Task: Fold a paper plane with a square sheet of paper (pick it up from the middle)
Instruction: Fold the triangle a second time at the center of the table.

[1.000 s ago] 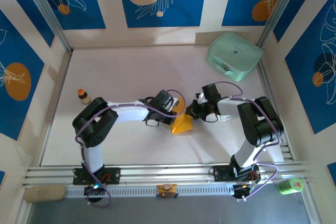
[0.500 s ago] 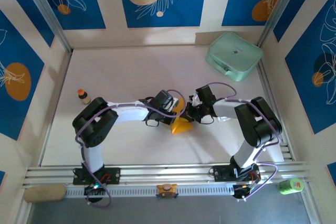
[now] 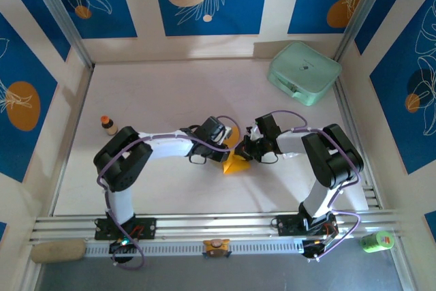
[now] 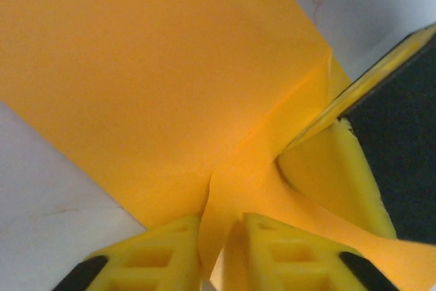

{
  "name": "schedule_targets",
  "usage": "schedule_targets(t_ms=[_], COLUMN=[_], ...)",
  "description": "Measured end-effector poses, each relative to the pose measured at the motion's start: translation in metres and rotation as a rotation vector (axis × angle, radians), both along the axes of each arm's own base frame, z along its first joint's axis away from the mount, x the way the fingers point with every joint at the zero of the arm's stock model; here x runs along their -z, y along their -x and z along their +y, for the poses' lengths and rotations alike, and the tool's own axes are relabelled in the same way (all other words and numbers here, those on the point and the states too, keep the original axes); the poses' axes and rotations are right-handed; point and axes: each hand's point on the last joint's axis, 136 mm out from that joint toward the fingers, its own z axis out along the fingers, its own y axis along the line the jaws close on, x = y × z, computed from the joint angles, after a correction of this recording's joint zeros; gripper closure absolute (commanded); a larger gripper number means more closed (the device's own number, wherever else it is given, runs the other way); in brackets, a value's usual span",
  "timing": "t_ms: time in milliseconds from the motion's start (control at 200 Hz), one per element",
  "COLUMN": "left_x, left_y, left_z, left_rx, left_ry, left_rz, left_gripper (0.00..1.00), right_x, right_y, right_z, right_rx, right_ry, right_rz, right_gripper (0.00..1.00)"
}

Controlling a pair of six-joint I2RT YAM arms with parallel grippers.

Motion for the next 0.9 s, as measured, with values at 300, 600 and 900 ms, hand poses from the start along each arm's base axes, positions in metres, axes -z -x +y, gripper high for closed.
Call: schedule_targets(t_ms=[300, 600, 900], left_x=[-0.053, -0.047, -0.022], left_y=[0.003, 0.033, 0.047], left_z=[-0.002, -0.027, -0.034], left_rx=[-0.047, 0.029, 0.055], left_ry=[0.107, 0.214, 0.209], left_rz=[-0.017, 0.156, 0.275], left_gripper=[0.89, 0.98, 0.97], right_x=[0.0, 0.0, 0.0], right_y=[0.0, 0.0, -0.001], right_z=[0.0, 0.0, 0.0], right_rx=[0.004, 0.005, 0.006], right_ry=[-0.005, -0.005, -0.006], right_rz=[0.001, 0.002, -0.001], right_gripper=[0.98, 0.98, 0.98])
